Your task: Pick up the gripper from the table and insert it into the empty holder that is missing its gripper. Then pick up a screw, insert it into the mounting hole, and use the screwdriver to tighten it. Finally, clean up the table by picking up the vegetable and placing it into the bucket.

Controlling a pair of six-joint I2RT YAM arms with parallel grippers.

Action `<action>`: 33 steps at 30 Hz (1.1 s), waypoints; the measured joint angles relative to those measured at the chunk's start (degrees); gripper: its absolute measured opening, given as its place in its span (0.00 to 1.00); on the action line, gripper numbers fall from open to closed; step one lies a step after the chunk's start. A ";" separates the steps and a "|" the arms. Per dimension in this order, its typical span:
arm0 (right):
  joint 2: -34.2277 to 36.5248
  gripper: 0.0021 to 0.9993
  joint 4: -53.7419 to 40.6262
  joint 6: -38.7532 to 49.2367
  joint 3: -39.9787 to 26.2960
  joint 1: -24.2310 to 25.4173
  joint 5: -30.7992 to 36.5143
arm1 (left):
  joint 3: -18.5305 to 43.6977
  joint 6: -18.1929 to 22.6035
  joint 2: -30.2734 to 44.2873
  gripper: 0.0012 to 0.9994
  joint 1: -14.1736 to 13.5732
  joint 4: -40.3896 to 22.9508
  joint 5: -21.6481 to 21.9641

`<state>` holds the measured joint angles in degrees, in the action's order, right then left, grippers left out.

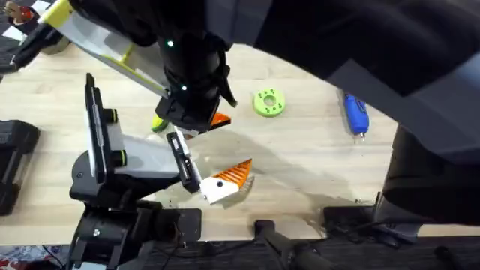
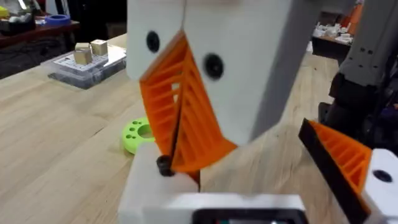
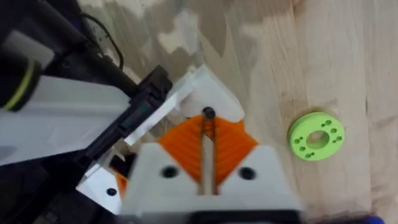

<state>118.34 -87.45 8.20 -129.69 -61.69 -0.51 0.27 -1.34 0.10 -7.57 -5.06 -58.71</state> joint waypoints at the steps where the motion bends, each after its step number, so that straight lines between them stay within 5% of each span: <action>1: 0.00 0.12 0.00 -0.03 0.00 0.00 0.01 | 0.00 0.00 0.00 0.99 0.00 0.00 0.01; 7: 0.00 0.96 -0.84 0.84 -0.12 0.75 1.35 | 0.00 0.00 0.00 0.99 0.00 -0.02 -0.04; 33: -5.65 1.00 0.04 0.59 -0.69 2.21 0.13 | 0.00 0.04 0.00 0.99 0.00 0.07 -0.01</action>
<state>112.69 -87.41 8.79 -130.37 -59.48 -0.38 0.27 -1.30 0.10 -7.57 -4.99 -58.72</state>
